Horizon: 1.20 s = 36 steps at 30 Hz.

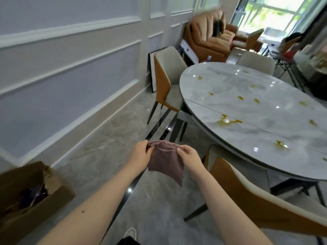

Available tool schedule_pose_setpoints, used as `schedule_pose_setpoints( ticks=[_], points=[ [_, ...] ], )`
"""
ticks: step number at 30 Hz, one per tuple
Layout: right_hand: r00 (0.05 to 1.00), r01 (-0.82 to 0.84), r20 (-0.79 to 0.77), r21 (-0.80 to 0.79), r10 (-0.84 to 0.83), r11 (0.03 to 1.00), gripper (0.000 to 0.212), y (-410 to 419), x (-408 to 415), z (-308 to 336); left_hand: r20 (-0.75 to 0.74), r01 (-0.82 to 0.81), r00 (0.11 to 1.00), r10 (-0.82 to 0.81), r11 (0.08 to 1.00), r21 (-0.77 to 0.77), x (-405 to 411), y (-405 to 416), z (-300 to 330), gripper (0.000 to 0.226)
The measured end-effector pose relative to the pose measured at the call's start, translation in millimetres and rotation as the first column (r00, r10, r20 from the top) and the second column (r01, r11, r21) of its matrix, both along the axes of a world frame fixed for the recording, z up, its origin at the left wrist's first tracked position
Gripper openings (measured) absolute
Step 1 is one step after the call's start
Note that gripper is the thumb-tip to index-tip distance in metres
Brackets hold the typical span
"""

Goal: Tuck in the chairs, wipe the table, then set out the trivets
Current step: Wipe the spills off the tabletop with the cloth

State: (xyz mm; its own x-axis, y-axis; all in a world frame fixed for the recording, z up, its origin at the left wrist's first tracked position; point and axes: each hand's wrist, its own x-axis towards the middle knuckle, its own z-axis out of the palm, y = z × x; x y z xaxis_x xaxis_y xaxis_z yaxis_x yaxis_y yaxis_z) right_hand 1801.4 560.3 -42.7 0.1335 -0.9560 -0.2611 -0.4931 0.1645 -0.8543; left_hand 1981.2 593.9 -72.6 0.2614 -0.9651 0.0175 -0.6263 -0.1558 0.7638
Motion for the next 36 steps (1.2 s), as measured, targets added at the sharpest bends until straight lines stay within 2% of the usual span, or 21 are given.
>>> schedule_pose_setpoints(
  ticks=[6, 15, 23, 29, 36],
  points=[
    [0.981, 0.190, 0.046, -0.009, -0.189, 0.982, 0.017, -58, 22, 9, 0.058, 0.152, 0.987, -0.151, 0.988, -0.013, 20, -89, 2, 0.018],
    [0.948, 0.309, 0.088, -0.036, -0.305, 0.950, 0.018, -135, 17, 7, 0.080, 0.287, 0.956, -0.282, 0.956, -0.060, 18, -185, 1, 0.010],
    [0.906, 0.388, 0.156, 0.059, -0.392, 0.920, 0.020, -252, 3, -12, 0.153, 0.312, 0.940, -0.306, 0.950, -0.017, 0, -303, -9, 0.007],
    [0.884, 0.433, 0.175, 0.044, -0.434, 0.900, 0.013, -354, -13, -12, 0.170, 0.325, 0.931, -0.322, 0.946, 0.009, -16, -405, -11, 0.008],
    [0.847, 0.473, 0.211, 0.124, -0.489, 0.873, 0.018, -443, -31, -8, 0.206, 0.321, 0.931, -0.302, 0.945, -0.068, -34, -495, -6, 0.011]
  ],
)
